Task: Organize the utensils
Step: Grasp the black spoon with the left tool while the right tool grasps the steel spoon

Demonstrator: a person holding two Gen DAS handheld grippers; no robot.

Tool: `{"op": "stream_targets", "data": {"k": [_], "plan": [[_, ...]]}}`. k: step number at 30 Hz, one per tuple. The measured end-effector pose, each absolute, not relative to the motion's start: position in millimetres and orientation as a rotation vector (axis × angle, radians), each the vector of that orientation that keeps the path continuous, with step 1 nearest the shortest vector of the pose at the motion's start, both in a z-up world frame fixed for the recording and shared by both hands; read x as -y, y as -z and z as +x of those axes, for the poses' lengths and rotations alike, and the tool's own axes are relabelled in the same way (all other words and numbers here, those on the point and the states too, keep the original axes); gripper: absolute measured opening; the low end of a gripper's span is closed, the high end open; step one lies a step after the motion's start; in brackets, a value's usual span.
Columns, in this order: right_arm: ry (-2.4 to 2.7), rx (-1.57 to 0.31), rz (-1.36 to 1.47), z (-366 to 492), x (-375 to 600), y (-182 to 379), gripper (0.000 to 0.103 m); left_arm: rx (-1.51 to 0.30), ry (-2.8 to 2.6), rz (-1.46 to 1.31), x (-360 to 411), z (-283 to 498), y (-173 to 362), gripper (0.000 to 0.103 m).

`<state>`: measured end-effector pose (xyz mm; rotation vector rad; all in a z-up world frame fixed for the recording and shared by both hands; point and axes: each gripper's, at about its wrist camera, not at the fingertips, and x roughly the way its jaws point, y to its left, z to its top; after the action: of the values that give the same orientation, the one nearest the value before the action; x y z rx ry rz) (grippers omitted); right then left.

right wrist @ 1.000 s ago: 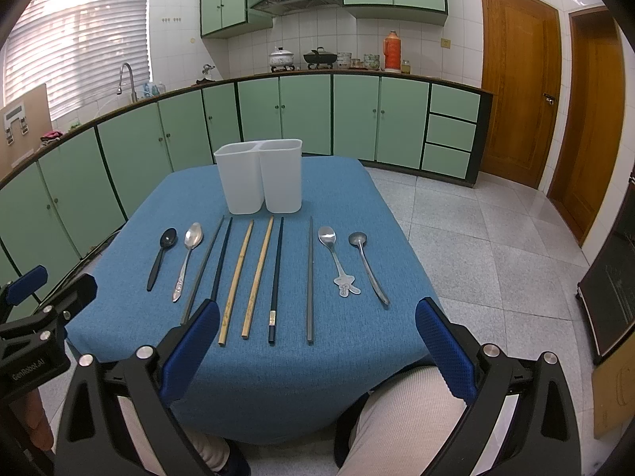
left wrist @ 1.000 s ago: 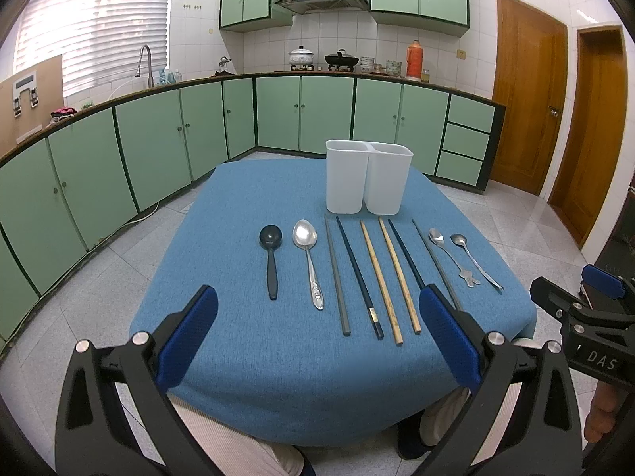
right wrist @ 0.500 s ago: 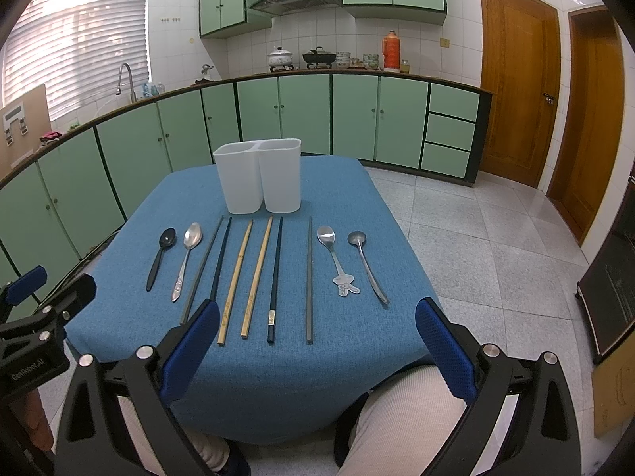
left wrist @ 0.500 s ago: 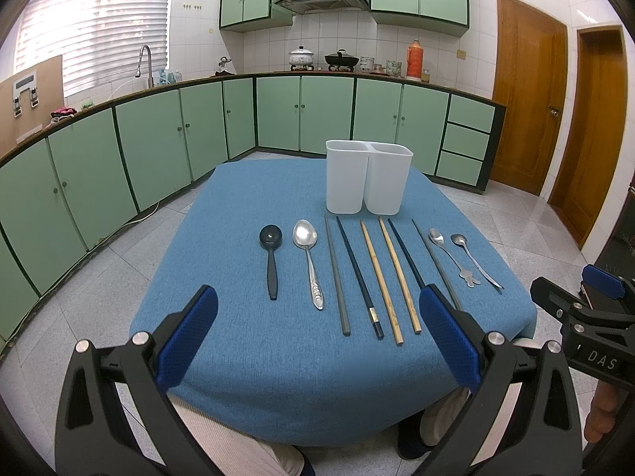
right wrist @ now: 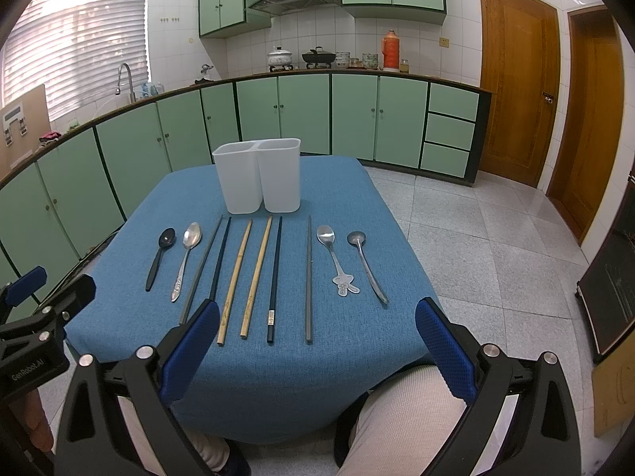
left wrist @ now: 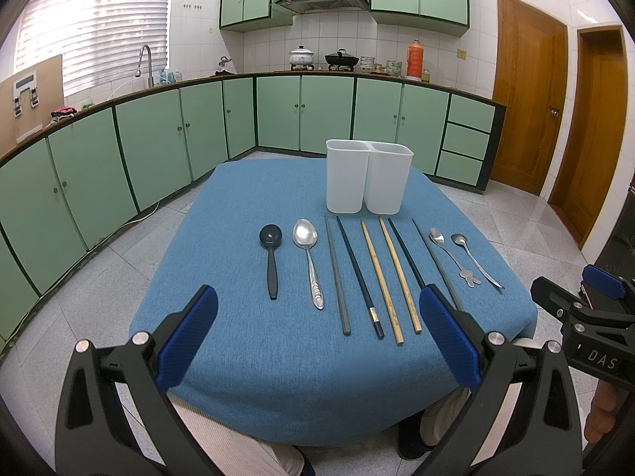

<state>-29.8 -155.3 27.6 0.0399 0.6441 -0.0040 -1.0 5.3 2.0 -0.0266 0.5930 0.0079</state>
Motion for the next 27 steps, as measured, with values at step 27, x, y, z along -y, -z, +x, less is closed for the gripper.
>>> {"op": "stream_targets", "data": {"k": [27], "plan": [[0.086, -0.665, 0.105, 40.3, 208.1, 4.7, 0.097, -0.721, -0.17, -0.026, -74.2, 125.8, 43.2, 0.098]]}}
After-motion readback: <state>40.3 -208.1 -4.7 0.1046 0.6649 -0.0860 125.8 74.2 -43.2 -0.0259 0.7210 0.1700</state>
